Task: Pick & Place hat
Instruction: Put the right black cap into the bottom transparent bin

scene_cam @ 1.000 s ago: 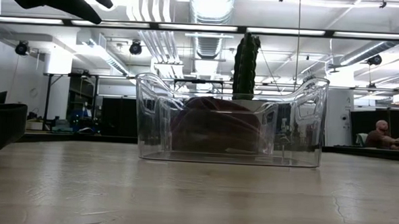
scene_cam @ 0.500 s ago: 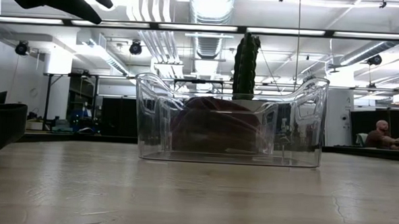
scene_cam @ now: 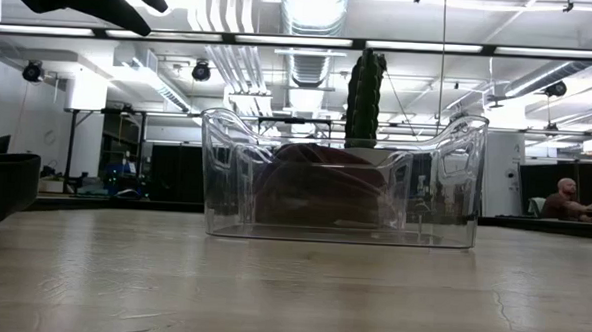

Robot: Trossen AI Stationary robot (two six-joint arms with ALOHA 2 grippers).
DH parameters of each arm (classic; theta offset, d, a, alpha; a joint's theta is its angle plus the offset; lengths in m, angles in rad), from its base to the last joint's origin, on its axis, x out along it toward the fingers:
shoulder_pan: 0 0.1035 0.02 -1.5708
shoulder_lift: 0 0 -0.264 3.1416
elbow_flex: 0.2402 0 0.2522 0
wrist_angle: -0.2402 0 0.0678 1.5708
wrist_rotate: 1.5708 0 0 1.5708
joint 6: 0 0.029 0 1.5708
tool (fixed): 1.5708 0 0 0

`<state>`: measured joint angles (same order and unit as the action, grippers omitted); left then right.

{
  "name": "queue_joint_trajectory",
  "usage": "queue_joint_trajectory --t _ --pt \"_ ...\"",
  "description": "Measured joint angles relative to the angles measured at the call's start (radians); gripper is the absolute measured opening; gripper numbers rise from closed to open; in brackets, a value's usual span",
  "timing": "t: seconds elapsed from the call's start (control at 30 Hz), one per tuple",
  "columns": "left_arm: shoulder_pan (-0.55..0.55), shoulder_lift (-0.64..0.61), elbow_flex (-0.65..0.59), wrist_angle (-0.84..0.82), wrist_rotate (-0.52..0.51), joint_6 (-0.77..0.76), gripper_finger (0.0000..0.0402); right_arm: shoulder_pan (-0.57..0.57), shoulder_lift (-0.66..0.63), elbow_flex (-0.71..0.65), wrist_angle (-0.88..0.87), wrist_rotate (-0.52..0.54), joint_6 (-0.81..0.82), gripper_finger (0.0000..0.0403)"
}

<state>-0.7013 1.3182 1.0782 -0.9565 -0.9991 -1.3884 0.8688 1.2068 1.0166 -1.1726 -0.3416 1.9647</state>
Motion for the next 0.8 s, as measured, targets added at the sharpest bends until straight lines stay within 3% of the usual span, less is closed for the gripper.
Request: queue_joint_trajectory --t 0.37,0.8 --pt "0.000 0.000 0.000 0.008 0.000 0.001 0.0218 0.000 0.000 -0.147 0.097 0.001 0.281 0.0210" --pt "0.000 0.000 0.000 0.008 0.000 0.001 0.0218 0.000 0.005 -0.247 0.186 0.002 0.399 0.0245"
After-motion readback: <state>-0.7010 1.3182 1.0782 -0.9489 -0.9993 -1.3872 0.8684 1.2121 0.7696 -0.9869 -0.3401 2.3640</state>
